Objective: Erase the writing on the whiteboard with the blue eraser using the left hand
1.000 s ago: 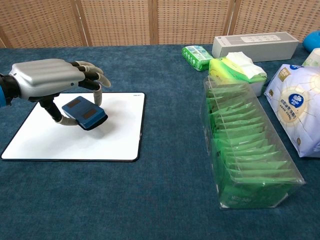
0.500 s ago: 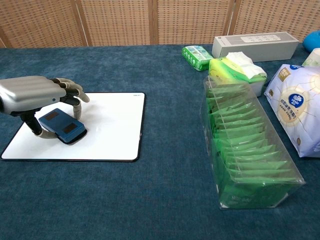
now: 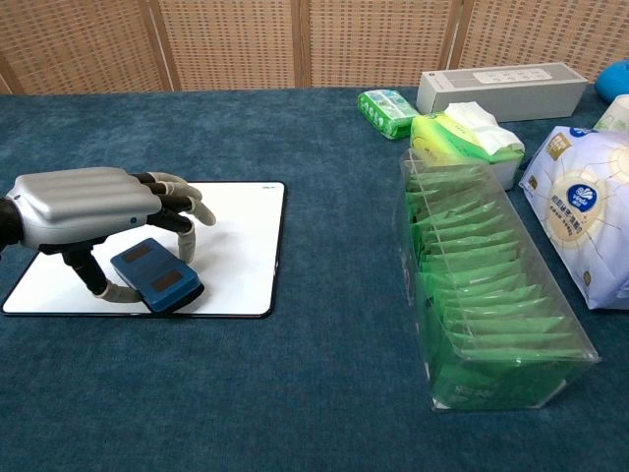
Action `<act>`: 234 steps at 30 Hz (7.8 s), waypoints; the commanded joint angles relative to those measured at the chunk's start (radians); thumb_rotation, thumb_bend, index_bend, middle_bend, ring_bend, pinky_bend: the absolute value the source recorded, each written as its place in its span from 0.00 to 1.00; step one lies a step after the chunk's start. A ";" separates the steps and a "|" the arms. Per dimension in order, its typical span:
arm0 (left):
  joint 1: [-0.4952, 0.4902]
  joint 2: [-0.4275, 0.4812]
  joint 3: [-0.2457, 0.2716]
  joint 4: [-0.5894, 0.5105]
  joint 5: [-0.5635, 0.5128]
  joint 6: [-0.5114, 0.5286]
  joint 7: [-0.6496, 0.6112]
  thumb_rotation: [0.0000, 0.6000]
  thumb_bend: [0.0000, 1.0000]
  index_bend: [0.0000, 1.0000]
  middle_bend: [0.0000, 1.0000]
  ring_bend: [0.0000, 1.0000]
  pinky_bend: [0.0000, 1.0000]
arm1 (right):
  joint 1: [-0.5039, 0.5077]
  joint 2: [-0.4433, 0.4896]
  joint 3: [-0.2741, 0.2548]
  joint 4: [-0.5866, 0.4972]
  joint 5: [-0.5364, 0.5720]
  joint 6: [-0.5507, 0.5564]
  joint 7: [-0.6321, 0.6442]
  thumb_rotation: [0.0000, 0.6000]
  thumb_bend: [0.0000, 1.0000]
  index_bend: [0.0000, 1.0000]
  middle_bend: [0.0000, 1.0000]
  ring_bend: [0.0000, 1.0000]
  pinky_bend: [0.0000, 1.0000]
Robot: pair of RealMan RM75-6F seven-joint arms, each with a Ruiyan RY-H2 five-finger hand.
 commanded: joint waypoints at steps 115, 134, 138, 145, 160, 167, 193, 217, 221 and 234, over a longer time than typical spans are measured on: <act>-0.002 -0.112 -0.079 0.113 -0.157 -0.035 0.175 1.00 0.31 0.69 0.15 0.00 0.00 | -0.020 0.006 -0.016 0.005 -0.021 0.026 0.028 1.00 0.35 0.17 0.11 0.00 0.06; 0.009 -0.045 -0.044 -0.078 0.001 0.079 0.089 1.00 0.31 0.69 0.15 0.00 0.00 | -0.022 0.002 -0.011 0.010 -0.020 0.028 0.032 1.00 0.35 0.17 0.11 0.00 0.06; 0.028 0.002 -0.037 -0.127 0.043 0.136 0.071 1.00 0.31 0.69 0.16 0.00 0.00 | -0.019 -0.001 -0.009 0.014 -0.020 0.024 0.034 1.00 0.35 0.17 0.11 0.00 0.06; 0.082 0.091 -0.029 -0.173 0.045 0.214 0.064 1.00 0.31 0.69 0.16 0.00 0.00 | -0.007 -0.009 -0.009 0.018 -0.024 0.005 0.032 1.00 0.35 0.17 0.11 0.00 0.06; 0.258 0.251 0.004 -0.131 -0.079 0.332 -0.016 1.00 0.31 0.68 0.15 0.00 0.00 | 0.053 -0.053 -0.004 0.018 -0.035 -0.068 -0.009 1.00 0.35 0.17 0.11 0.00 0.06; 0.299 0.254 0.005 -0.088 -0.120 0.323 -0.026 1.00 0.31 0.66 0.15 0.00 0.00 | 0.072 -0.064 -0.002 0.020 -0.038 -0.086 -0.019 1.00 0.35 0.17 0.11 0.00 0.06; 0.396 0.321 -0.032 -0.212 -0.134 0.399 -0.097 1.00 0.31 0.02 0.00 0.00 0.00 | 0.094 -0.020 0.023 0.018 -0.052 -0.060 -0.010 1.00 0.35 0.17 0.11 0.00 0.06; 0.704 0.364 0.024 -0.178 -0.017 0.772 -0.292 1.00 0.31 0.16 0.04 0.00 0.00 | 0.173 0.004 0.047 -0.067 -0.020 -0.132 -0.189 1.00 0.35 0.18 0.08 0.00 0.06; 0.742 0.363 0.031 -0.159 -0.017 0.801 -0.309 1.00 0.31 0.17 0.04 0.00 0.00 | 0.165 0.010 0.040 -0.078 -0.029 -0.114 -0.194 1.00 0.35 0.18 0.08 0.00 0.06; 0.786 0.374 0.014 -0.161 0.015 0.845 -0.341 1.00 0.31 0.18 0.04 0.00 0.00 | 0.159 0.017 0.024 -0.077 -0.063 -0.092 -0.167 1.00 0.35 0.20 0.08 0.00 0.06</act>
